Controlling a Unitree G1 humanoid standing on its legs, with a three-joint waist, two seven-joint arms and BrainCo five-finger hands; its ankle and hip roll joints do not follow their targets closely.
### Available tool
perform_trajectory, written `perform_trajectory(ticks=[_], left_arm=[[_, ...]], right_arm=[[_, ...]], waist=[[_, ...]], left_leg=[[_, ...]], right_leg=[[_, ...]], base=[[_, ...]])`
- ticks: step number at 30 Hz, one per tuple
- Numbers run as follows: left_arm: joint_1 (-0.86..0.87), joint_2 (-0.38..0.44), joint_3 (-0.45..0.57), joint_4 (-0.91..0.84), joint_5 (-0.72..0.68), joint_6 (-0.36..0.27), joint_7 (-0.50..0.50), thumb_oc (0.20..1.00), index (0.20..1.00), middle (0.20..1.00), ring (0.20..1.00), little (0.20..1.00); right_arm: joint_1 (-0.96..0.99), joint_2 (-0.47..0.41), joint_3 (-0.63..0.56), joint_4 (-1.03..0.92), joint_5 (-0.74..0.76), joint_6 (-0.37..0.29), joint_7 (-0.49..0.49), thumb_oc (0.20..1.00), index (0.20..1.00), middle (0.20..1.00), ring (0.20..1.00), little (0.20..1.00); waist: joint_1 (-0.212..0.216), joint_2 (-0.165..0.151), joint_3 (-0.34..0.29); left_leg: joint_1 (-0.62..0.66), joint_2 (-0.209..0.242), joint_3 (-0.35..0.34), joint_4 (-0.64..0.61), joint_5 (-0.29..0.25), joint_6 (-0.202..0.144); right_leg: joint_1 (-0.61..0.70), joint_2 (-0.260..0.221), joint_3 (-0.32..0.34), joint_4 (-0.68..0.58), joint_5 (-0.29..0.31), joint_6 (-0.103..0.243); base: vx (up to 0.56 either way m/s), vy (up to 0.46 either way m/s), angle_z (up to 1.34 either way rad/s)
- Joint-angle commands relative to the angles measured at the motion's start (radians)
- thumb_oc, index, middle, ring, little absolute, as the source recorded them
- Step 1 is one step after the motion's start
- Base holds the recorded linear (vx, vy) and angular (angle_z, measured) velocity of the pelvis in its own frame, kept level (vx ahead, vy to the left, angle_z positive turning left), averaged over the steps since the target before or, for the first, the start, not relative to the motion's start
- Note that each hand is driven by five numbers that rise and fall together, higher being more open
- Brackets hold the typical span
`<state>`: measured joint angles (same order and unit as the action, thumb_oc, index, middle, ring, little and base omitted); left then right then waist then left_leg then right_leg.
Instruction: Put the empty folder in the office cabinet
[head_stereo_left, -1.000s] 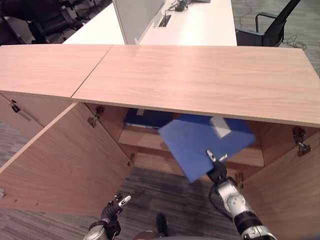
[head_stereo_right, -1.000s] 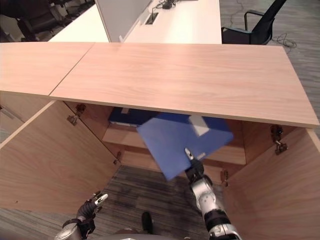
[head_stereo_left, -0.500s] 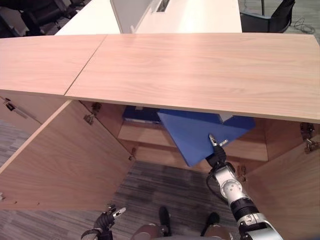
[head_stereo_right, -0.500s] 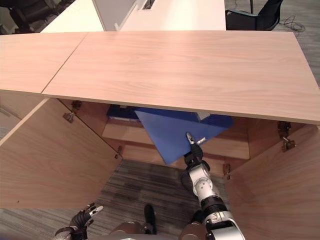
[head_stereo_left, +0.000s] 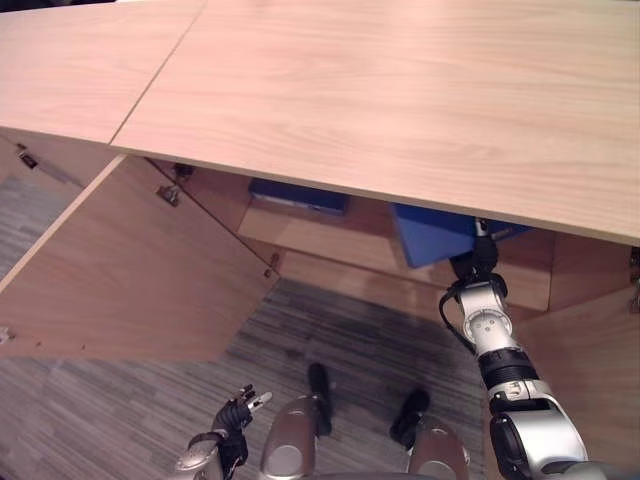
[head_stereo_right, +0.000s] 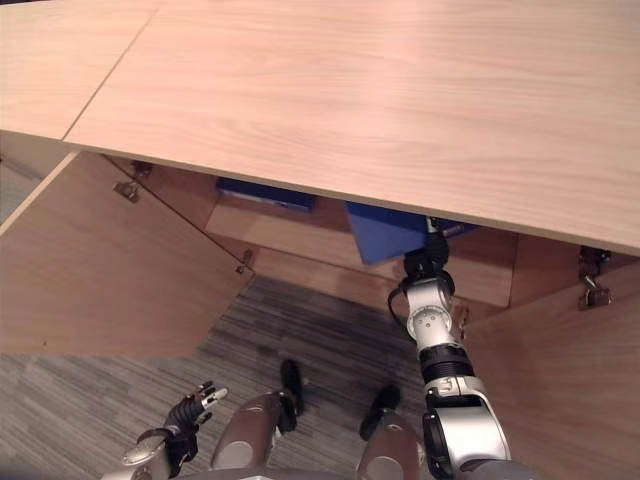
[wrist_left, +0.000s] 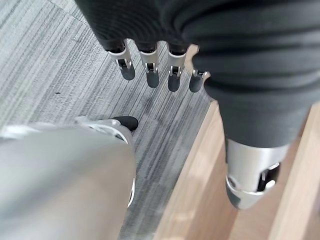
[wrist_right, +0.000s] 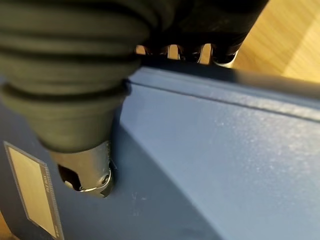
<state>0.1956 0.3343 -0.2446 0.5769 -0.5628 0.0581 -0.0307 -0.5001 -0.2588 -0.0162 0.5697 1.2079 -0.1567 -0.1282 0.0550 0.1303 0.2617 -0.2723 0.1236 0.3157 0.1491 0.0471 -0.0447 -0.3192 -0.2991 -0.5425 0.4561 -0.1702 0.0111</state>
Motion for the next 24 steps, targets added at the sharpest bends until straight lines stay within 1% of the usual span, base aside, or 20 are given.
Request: perform_trajectory(ticks=[1, 5, 7, 10, 11, 13, 15, 17, 19, 22, 23, 24], left_arm=[[-0.021, 0.065, -0.026, -0.067, 0.013, -0.034, -0.006, 1.000, 1.000, 1.000, 1.000, 1.000], [-0.057, 0.085, -0.046, -0.127, 0.011, -0.055, 0.000, 1.000, 1.000, 1.000, 1.000, 1.000], [-0.059, 0.089, -0.047, -0.148, 0.006, -0.057, 0.002, 1.000, 1.000, 1.000, 1.000, 1.000], [-0.066, 0.110, -0.043, -0.271, -0.027, -0.082, 0.010, 1.000, 1.000, 1.000, 1.000, 1.000], [-0.065, 0.112, -0.042, -0.275, -0.028, -0.081, 0.011, 1.000, 1.000, 1.000, 1.000, 1.000], [-0.073, 0.130, -0.039, -0.367, -0.071, -0.098, 0.017, 1.000, 1.000, 1.000, 1.000, 1.000], [-0.079, 0.137, -0.042, -0.407, -0.093, -0.105, 0.020, 1.000, 1.000, 1.000, 1.000, 1.000], [-0.082, 0.141, -0.044, -0.430, -0.108, -0.107, 0.023, 1.000, 1.000, 1.000, 1.000, 1.000], [-0.088, 0.157, -0.050, -0.484, -0.131, -0.114, 0.028, 1.000, 1.000, 1.000, 1.000, 1.000], [-0.093, 0.176, -0.058, -0.522, -0.162, -0.118, 0.035, 1.000, 1.000, 1.000, 1.000, 1.000], [-0.096, 0.184, -0.062, -0.524, -0.163, -0.119, 0.039, 1.000, 1.000, 1.000, 1.000, 1.000], [-0.108, 0.206, -0.077, -0.531, -0.159, -0.122, 0.048, 1.000, 1.000, 1.000, 1.000, 1.000]], right_arm=[[-0.086, -0.017, -0.028, -0.101, 0.024, -0.055, 0.025, 0.200, 0.200, 0.200, 0.200, 0.200], [-0.111, -0.038, -0.045, -0.162, 0.031, -0.097, 0.025, 0.200, 0.200, 0.200, 0.200, 0.200], [-0.112, -0.035, -0.049, -0.186, 0.030, -0.106, 0.023, 0.200, 0.200, 0.200, 0.200, 0.200], [-0.101, -0.024, -0.056, -0.293, 0.026, -0.153, 0.034, 0.200, 0.200, 0.200, 0.200, 0.200], [-0.100, -0.023, -0.057, -0.295, 0.025, -0.154, 0.032, 0.200, 0.200, 0.200, 0.200, 0.200], [-0.108, -0.013, -0.065, -0.335, 0.023, -0.181, 0.029, 0.200, 0.200, 0.200, 0.200, 0.200], [-0.113, -0.002, -0.073, -0.349, 0.028, -0.190, 0.027, 0.200, 0.200, 0.200, 0.200, 0.200], [-0.122, -0.001, -0.075, -0.346, 0.032, -0.194, 0.024, 0.200, 0.200, 0.200, 0.200, 0.200], [-0.173, -0.015, -0.094, -0.305, 0.050, -0.203, 0.013, 0.200, 0.200, 0.200, 0.200, 0.200], [-0.238, -0.044, -0.122, -0.239, 0.081, -0.219, -0.007, 0.200, 0.200, 0.200, 0.200, 0.200], [-0.265, -0.055, -0.134, -0.200, 0.095, -0.226, -0.015, 0.200, 0.200, 0.200, 0.200, 0.200], [-0.354, -0.105, -0.162, -0.076, 0.127, -0.244, -0.045, 0.200, 0.200, 0.200, 0.200, 0.200]], waist=[[0.015, -0.020, 0.013], [0.005, -0.024, 0.031], [0.002, -0.022, 0.030], [-0.006, -0.016, 0.043], [-0.005, -0.017, 0.040], [-0.008, -0.014, 0.046], [-0.010, -0.011, 0.051], [-0.009, -0.012, 0.048], [-0.003, -0.009, 0.043], [0.007, -0.010, 0.037], [0.010, -0.009, 0.035], [0.020, -0.005, 0.028]], left_leg=[[-0.099, 0.026, -0.013, 0.154, -0.102, -0.002], [-0.229, 0.036, -0.032, 0.306, -0.170, 0.016], [-0.267, 0.040, -0.034, 0.351, -0.191, 0.019], [-0.385, 0.055, -0.034, 0.503, -0.251, 0.027], [-0.394, 0.057, -0.035, 0.513, -0.256, 0.027], [-0.471, 0.068, -0.038, 0.614, -0.295, 0.026], [-0.514, 0.073, -0.040, 0.668, -0.314, 0.026], [-0.540, 0.076, -0.042, 0.697, -0.327, 0.027], [-0.598, 0.086, -0.055, 0.767, -0.357, 0.036], [-0.640, 0.090, -0.072, 0.812, -0.370, 0.038], [-0.648, 0.090, -0.077, 0.823, -0.377, 0.039], [-0.668, 0.092, -0.084, 0.845, -0.388, 0.040]], right_leg=[[0.007, -0.064, 0.018, 0.024, -0.023, 0.034], [-0.108, -0.113, 0.044, 0.164, -0.083, 0.020], [-0.149, -0.125, 0.058, 0.208, -0.103, 0.017], [-0.261, -0.162, 0.105, 0.330, -0.163, -0.005], [-0.270, -0.164, 0.108, 0.339, -0.168, -0.005], [-0.341, -0.191, 0.141, 0.419, -0.202, -0.018], [-0.381, -0.204, 0.160, 0.465, -0.225, -0.029], [-0.410, -0.212, 0.173, 0.495, -0.241, -0.034], [-0.476, -0.231, 0.199, 0.565, -0.271, -0.045], [-0.513, -0.243, 0.210, 0.610, -0.295, -0.055], [-0.524, -0.246, 0.214, 0.624, -0.300, -0.056], [-0.541, -0.255, 0.217, 0.645, -0.308, -0.058]], base=[[0.00, 0.033, 0.15], [-0.01, 0.004, 0.19], [0.00, -0.001, 0.15], [0.00, 0.001, 0.08], [0.00, -0.019, -0.07], [0.00, -0.011, -0.03], [0.00, -0.007, -0.03], [0.01, -0.010, -0.07], [0.00, 0.000, 0.00], [-0.01, -0.020, -0.03], [0.00, -0.010, 0.11], [0.00, 0.010, 0.10]])
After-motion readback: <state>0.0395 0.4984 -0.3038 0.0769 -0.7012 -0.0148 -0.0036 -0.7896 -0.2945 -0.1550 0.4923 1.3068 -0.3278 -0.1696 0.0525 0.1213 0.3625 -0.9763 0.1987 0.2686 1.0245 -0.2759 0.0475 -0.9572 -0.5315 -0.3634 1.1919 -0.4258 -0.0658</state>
